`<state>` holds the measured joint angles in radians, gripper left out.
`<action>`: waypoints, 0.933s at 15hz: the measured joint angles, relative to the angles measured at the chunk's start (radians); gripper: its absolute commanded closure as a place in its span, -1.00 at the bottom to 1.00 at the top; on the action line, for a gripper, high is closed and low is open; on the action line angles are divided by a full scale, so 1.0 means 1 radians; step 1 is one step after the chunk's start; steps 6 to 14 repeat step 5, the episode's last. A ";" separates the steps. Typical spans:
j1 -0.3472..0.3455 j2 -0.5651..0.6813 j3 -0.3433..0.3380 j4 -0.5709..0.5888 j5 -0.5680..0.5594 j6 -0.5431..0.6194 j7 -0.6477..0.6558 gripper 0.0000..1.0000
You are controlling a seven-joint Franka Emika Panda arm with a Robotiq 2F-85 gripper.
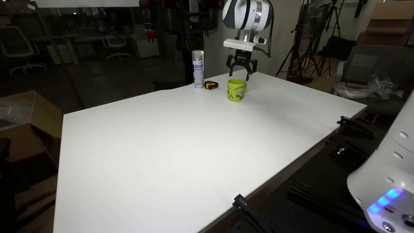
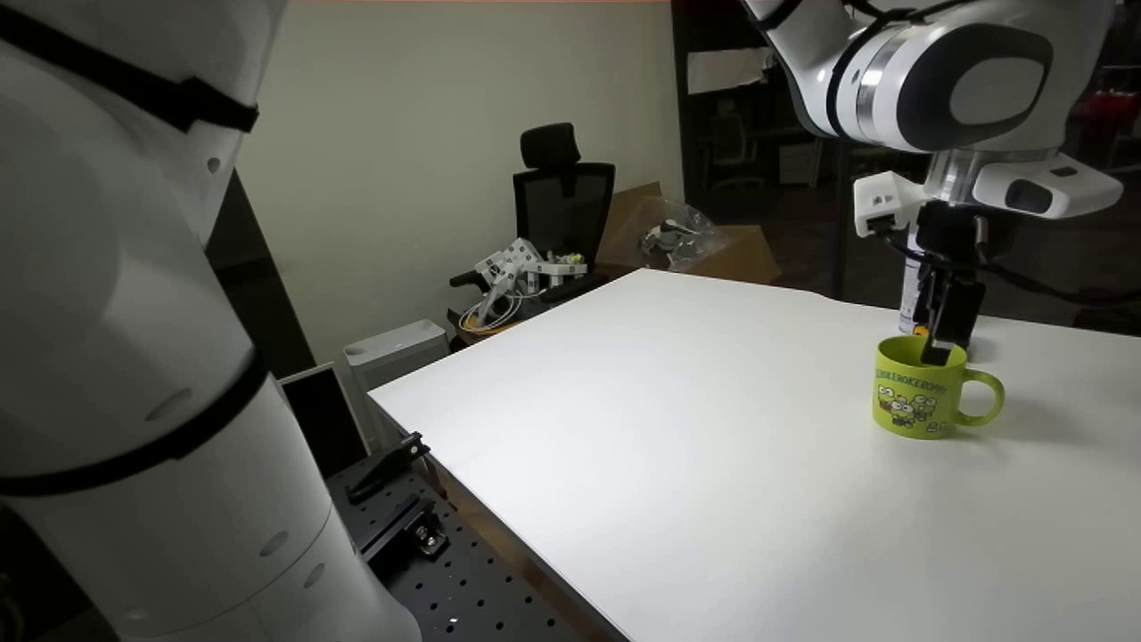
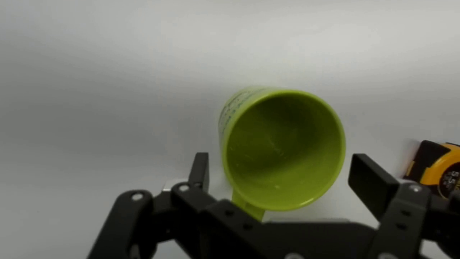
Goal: Move the yellow mug to the right
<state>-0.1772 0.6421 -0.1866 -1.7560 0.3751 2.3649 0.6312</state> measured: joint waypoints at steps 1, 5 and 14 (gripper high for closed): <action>0.001 -0.017 0.006 -0.010 0.000 0.000 -0.005 -1.00; 0.006 -0.060 0.014 -0.045 0.000 0.000 -0.009 -1.00; 0.006 -0.060 0.014 -0.045 0.000 0.000 -0.009 -1.00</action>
